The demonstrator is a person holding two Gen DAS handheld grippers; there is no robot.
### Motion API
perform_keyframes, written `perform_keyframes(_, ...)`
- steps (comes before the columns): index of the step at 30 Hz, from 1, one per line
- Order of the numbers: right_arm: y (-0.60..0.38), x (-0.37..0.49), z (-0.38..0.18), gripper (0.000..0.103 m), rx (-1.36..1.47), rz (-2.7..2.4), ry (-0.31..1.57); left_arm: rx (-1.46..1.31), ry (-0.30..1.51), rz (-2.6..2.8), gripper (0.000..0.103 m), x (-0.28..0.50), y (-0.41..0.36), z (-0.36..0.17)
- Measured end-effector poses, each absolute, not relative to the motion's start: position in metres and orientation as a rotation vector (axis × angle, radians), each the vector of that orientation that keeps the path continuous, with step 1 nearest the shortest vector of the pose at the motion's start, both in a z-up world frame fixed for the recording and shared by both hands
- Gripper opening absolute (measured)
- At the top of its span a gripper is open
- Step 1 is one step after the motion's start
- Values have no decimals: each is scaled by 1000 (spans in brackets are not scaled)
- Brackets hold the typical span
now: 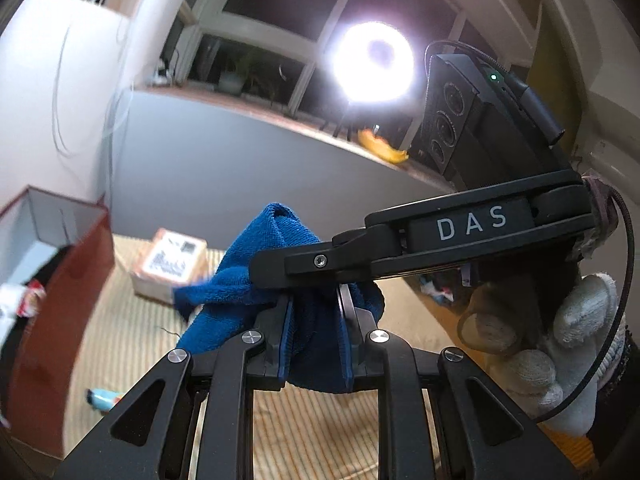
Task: Organize soft objects
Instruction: 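Lift the blue towel with both grippers and carry it over the shoebox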
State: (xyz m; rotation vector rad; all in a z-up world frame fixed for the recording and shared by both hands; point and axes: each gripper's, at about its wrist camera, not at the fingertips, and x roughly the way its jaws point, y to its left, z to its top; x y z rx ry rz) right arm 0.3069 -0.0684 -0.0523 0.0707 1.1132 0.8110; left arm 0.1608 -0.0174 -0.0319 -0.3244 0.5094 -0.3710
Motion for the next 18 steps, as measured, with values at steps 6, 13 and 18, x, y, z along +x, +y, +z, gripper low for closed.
perform_keyframes(6, -38, 286, -16, 19, 30, 861, 1043, -304, 445, -341, 17, 128, 9, -1)
perform_keyframes(13, 18, 273, 12, 19, -16, 935, 973, -290, 382, -266, 17, 109, 56, 27)
perform_keyframes(18, 64, 270, 24, 19, -29, 998, 940, -287, 354, -194, 17, 105, 92, 36)
